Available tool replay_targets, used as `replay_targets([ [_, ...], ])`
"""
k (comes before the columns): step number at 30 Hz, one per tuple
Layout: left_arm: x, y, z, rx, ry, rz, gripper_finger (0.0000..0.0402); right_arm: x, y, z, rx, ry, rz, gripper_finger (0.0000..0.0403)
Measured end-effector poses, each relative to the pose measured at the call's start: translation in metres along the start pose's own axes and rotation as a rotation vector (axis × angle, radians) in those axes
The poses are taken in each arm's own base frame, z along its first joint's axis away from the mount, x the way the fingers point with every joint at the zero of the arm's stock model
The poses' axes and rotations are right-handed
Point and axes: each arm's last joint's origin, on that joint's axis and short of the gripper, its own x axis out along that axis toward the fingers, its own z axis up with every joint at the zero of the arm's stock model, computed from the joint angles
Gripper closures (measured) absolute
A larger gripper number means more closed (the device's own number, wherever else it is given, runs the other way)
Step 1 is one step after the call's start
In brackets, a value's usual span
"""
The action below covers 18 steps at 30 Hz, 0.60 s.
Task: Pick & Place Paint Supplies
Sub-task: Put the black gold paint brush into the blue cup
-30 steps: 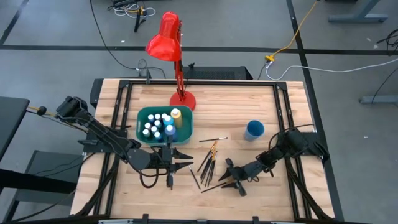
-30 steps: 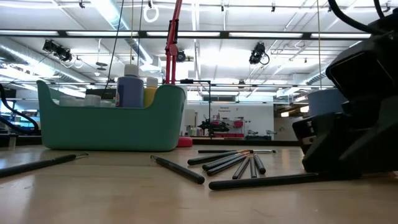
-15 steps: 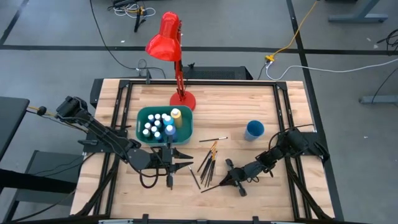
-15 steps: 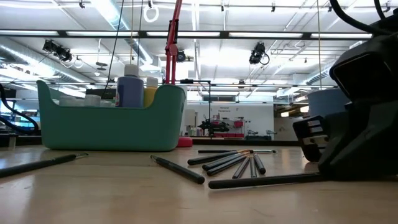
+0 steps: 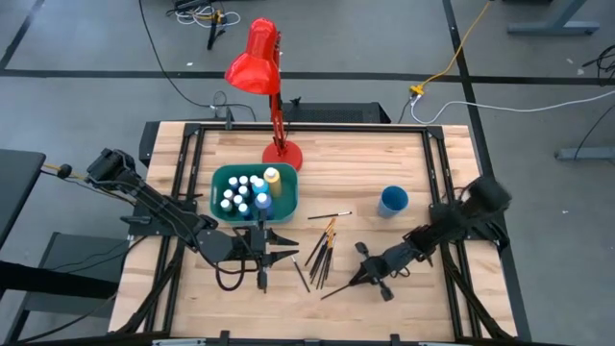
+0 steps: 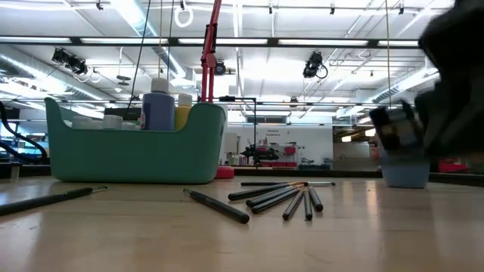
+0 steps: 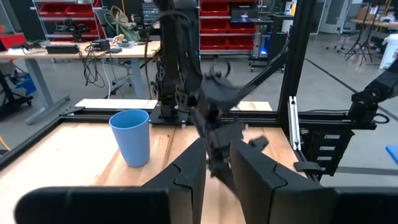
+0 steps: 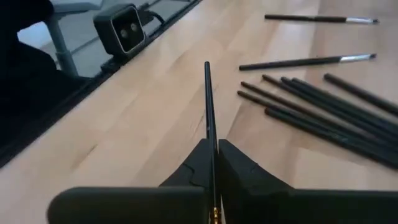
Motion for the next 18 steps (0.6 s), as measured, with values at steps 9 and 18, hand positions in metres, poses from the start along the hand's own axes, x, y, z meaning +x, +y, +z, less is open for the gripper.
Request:
replay_targets([
  [9, 0.0, 0.0, 0.0, 0.051, 0.0, -0.001, 0.0319, -0.055, 0.007, 0.079, -0.015, 0.175, -0.03, 0.039],
  [18, 0.0, 0.0, 0.0, 0.06, 0.001, -0.001, 0.0319, -0.149, 0.006, 0.167, -0.081, 0.554, -0.241, 0.039],
])
